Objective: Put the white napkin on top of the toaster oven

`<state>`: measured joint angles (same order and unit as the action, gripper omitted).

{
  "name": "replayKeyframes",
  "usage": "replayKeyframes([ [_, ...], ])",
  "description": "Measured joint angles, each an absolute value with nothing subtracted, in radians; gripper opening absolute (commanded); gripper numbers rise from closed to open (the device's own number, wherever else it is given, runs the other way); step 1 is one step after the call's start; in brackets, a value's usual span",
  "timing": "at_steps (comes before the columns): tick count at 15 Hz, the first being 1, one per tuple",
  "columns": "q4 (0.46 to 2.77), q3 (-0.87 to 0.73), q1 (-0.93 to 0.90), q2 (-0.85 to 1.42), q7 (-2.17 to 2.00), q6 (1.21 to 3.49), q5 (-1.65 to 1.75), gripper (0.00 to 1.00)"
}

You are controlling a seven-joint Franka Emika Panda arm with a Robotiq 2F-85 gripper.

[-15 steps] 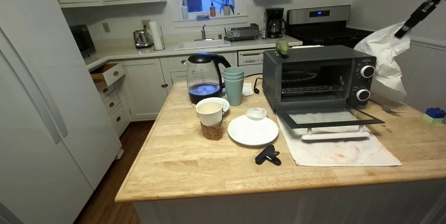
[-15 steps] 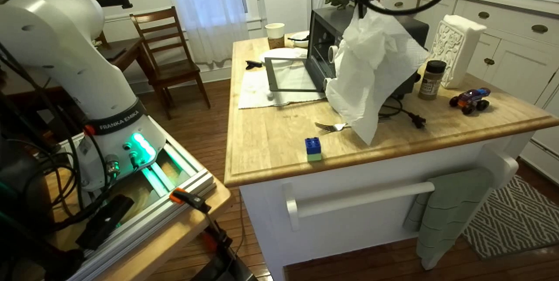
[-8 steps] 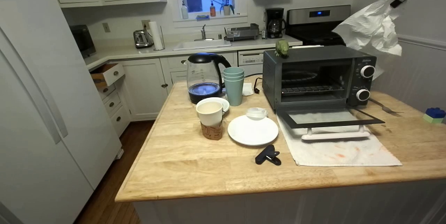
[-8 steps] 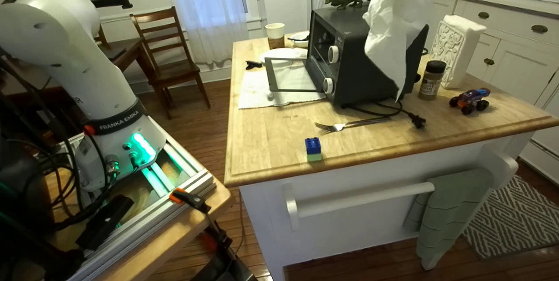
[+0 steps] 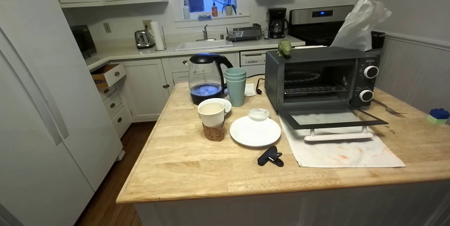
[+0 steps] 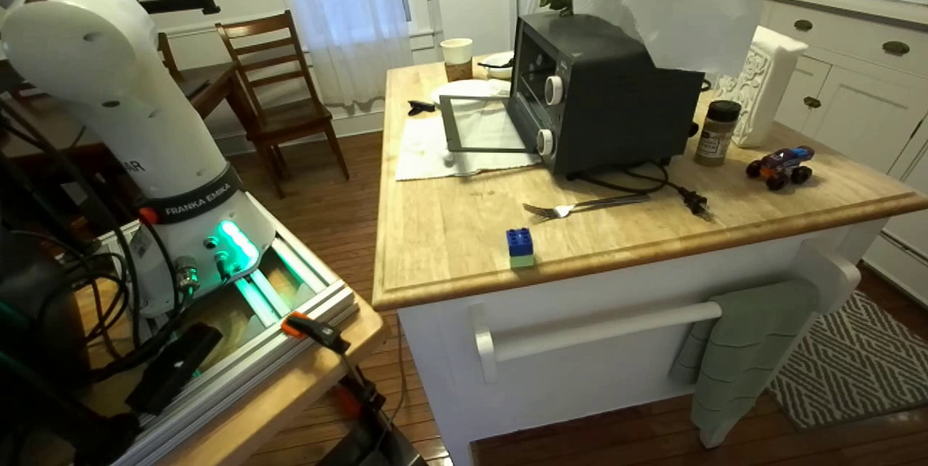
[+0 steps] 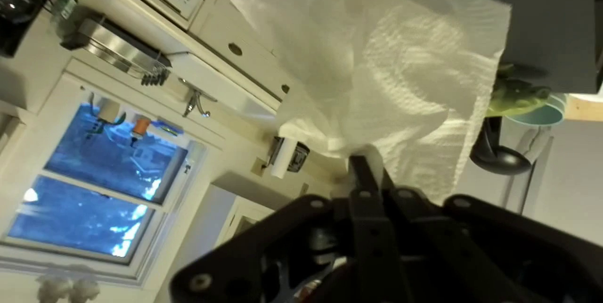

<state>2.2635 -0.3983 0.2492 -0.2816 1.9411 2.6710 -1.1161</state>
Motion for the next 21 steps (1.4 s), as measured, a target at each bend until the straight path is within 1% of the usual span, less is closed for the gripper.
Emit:
replayKeyframes([
  [3,2.311,-0.399,0.227,-0.313,2.001,2.607,-1.177,0.0],
  [7,2.357,-0.398,0.218,-0.302,2.043,2.53,-1.193,0.0],
  [12,2.369,-0.376,0.217,-0.246,2.116,2.485,-1.206,0.0],
  [19,2.343,-0.317,0.208,-0.182,2.254,2.477,-1.274,0.0],
  [20,2.33,-0.31,0.207,-0.169,2.27,2.477,-1.289,0.12],
  [21,2.317,-0.303,0.206,-0.153,2.281,2.477,-1.299,0.28],
])
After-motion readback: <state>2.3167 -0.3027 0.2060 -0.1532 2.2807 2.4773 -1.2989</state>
